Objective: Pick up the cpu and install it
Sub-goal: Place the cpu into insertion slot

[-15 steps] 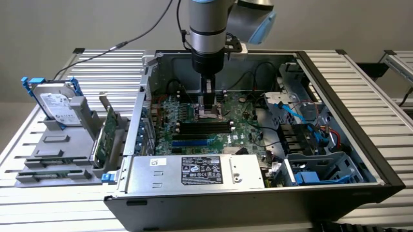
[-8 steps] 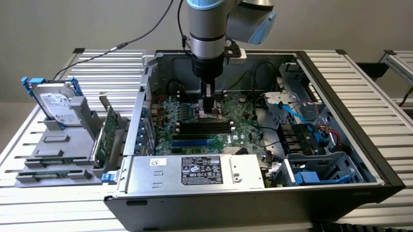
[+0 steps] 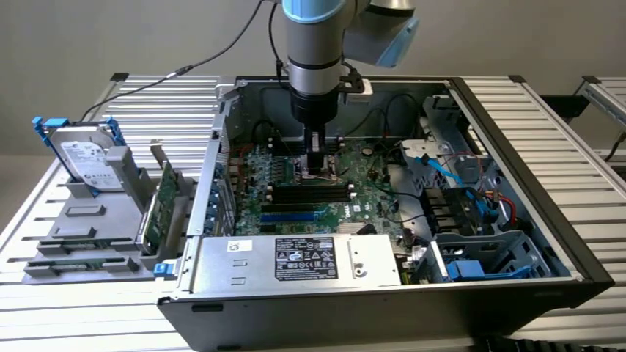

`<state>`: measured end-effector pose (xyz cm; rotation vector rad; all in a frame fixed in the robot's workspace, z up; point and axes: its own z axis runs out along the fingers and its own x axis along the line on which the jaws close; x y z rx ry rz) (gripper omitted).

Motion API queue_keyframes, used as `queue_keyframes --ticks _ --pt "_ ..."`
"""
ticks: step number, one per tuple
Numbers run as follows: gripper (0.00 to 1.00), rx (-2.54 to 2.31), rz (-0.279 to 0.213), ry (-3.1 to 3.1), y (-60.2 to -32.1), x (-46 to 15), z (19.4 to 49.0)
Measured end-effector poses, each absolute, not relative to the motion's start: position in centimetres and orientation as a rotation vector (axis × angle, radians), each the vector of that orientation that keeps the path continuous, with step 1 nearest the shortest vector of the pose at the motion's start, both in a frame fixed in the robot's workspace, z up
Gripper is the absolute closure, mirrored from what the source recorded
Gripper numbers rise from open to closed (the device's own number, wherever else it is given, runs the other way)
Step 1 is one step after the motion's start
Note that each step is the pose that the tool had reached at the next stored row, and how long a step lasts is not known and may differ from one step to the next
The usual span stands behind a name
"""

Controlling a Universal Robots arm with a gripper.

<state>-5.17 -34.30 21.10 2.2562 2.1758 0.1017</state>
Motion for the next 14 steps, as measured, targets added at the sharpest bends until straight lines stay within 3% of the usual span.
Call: queue_keyframes --ticks 14 --pt "0.46 2.264 0.101 2.167 -34.22 -5.08 20.37"
